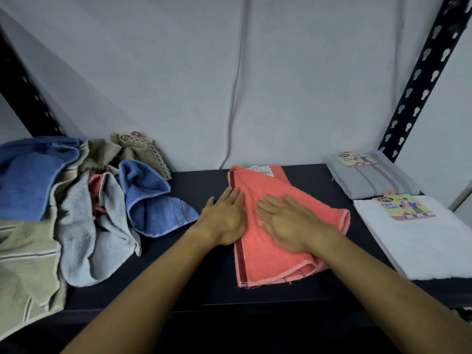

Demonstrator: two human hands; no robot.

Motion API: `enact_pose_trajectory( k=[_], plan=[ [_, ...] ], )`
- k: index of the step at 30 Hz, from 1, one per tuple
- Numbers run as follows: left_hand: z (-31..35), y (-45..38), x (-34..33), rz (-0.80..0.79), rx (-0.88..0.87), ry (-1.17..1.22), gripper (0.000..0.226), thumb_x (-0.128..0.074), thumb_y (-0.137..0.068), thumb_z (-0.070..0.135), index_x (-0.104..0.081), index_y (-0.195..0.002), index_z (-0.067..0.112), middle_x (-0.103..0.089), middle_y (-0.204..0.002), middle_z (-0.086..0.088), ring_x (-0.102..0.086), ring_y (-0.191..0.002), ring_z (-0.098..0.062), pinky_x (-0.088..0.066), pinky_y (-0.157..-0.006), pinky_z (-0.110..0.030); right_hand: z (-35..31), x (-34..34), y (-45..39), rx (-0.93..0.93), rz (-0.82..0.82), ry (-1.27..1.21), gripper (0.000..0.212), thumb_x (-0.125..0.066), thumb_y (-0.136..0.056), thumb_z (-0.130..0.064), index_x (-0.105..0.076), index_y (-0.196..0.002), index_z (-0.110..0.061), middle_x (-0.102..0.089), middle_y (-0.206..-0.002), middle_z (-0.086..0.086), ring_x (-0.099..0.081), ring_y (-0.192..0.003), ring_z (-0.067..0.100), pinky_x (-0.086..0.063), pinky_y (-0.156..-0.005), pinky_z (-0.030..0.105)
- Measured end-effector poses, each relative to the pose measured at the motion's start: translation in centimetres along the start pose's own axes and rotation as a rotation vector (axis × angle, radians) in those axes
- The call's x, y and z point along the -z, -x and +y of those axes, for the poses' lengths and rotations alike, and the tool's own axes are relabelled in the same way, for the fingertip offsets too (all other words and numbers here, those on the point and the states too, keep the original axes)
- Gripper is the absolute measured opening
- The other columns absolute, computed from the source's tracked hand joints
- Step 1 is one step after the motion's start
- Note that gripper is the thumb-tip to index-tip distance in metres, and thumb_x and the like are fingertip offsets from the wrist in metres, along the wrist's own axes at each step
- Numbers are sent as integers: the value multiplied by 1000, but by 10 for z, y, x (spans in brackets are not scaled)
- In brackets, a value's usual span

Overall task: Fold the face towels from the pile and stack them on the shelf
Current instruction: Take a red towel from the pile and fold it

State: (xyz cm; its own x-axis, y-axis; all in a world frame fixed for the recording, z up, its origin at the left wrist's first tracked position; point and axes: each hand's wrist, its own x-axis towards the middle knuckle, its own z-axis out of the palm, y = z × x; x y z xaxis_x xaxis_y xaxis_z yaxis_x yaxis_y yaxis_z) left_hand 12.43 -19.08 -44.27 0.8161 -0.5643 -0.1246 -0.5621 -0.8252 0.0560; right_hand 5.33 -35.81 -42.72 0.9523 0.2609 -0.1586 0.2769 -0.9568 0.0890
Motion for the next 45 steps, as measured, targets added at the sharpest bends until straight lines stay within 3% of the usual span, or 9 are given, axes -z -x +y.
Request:
enact_pose_trajectory(
  k=[12,16,19,24,31,34,37,41,45],
  plan=[
    [-5,-1,-3,4,12,-38,59,-8,-106,41,-2,-158,14,3,-166,1,8,-152,-16,-2,-122,-52,2,-8,14,-107,-42,23,59,-8,-103,-46,0,-154,-18,6,-162,-4,14,-148,19,6,-119,50],
    [-4,5,6,99,-32,-95,60,-10,-105,44,-9,-158,15,-3,-166,-2,4,-152,-17,-5,-123,-49,21,-6,23,-29,284,-412,44,-42,-101,-36,-46,-142,-21,-24,-158,-4,-19,-147,15,-13,-120,37],
    [-1,26,7,273,-82,10,57,-19,-105,44,-28,-154,16,-20,-163,-4,-11,-152,-18,-14,-123,-43,48,-5,45,-257,523,-481,38,-51,-98,-28,-55,-135,-22,-40,-150,-5,-34,-137,17,-31,-111,35],
    [15,92,-11,519,-259,159,45,-44,-94,47,-70,-119,19,-64,-129,2,-59,-119,-15,-48,-102,-34,75,0,71,-567,199,-224,46,-44,-98,-41,-48,-138,-19,-50,-137,6,-41,-127,26,-43,-93,44],
    [20,133,-33,525,-401,179,27,-57,-93,41,-75,-101,24,-65,-108,12,-61,-100,-6,-54,-84,-26,80,11,71,-623,-15,-320,40,-59,-90,-46,-65,-114,-14,-65,-109,6,-60,-99,25,-50,-83,36],
    [20,133,-38,539,-421,148,22,-58,-95,34,-75,-103,22,-65,-107,11,-61,-100,-8,-56,-79,-27,84,12,71,-684,68,-521,22,-67,-85,-27,-70,-99,-10,-69,-99,8,-63,-92,24,-52,-86,39],
    [24,134,-43,563,-419,108,14,-69,-89,19,-74,-102,19,-65,-106,7,-62,-98,-10,-57,-72,-27,84,14,74,-721,194,-693,9,-65,-86,-20,-67,-88,-12,-68,-90,10,-62,-80,23,-53,-75,37],
    [26,138,-46,517,-374,116,45,-82,-64,2,-73,-105,19,-65,-110,6,-62,-101,-11,-57,-67,-23,82,19,81,-724,307,-874,9,-60,-91,-19,-64,-92,-11,-67,-87,13,-67,-79,30,-59,-75,44],
    [29,144,-47,501,-307,128,58,-85,-60,4,-72,-113,22,-59,-120,2,-61,-105,-13,-55,-67,-22,77,30,85,-679,418,-998,11,-55,-92,-12,-66,-94,-13,-65,-84,10,-66,-71,28,-59,-75,48]
  ],
)
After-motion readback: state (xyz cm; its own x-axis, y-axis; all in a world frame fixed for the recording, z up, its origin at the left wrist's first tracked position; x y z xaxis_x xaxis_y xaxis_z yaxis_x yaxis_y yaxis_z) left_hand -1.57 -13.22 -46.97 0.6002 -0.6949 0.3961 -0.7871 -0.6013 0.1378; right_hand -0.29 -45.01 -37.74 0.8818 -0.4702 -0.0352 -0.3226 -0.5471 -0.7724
